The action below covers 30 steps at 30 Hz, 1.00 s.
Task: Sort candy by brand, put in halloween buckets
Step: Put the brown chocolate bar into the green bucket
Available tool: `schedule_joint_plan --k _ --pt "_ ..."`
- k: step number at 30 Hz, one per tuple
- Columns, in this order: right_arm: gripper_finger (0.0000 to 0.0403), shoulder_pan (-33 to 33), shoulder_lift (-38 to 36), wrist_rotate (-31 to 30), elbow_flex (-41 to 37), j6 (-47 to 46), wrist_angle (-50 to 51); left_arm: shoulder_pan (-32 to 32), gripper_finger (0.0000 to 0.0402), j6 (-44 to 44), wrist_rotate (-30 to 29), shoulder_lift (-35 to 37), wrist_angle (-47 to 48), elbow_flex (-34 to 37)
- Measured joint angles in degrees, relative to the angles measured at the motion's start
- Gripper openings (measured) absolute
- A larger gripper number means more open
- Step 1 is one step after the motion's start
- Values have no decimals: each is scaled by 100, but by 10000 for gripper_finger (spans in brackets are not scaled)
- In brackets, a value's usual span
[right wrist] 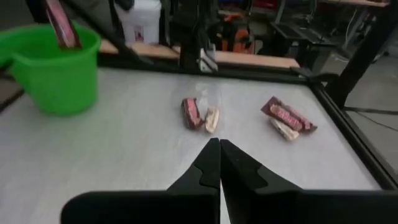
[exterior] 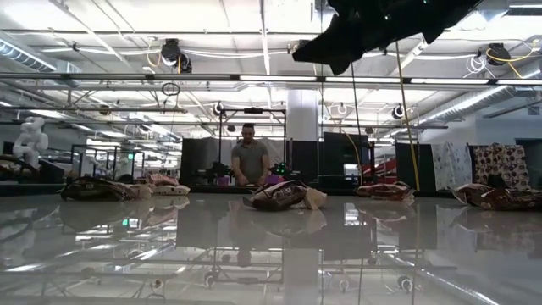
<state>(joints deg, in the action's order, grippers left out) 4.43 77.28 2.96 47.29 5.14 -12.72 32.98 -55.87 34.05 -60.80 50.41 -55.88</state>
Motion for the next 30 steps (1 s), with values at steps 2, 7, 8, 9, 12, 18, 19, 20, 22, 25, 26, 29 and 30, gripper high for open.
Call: schedule_joint_plan --k 2,7,8,9,12,18,19,20,22,25,26,29,30 --pt "0 0 0 0 0 -242 -127 56 0 233 -111 2 227 0" --pt "0 0 0 2 0 -848 -572 59 23 399 -544 0 340 0" --pt "0 0 0 2 0 -973 -643 59 29 418 -600 0 341 0" --pt "0 -2 0 4 0 -1107 -702 59 35 425 -668 0 342 0" --pt "0 -2 0 7 0 -1607 -767 59 52 409 -824 0 404 0" --pt "0 -79 0 4 0 -2276 -761 55 75 402 -834 0 453 0" --pt "0 -103 0 4 0 -2301 -761 22 75 517 -834 0 456 0" --pt "0 -126 0 4 0 -2335 -761 -45 76 657 -834 0 434 0" --pt "0 -162 0 4 0 -2423 -761 -253 76 874 -905 0 328 0" --pt "0 -192 0 -10 0 -2552 -761 -727 74 1342 -1559 2 263 0" --pt "0 -192 0 -10 0 -2581 -761 -938 70 1531 -1835 4 263 0" --pt "0 -190 0 -13 0 -2685 -759 -1766 52 2196 -2500 6 267 0" --pt "0 -190 0 -13 0 -2698 -759 -2084 47 2410 -2609 7 271 0"
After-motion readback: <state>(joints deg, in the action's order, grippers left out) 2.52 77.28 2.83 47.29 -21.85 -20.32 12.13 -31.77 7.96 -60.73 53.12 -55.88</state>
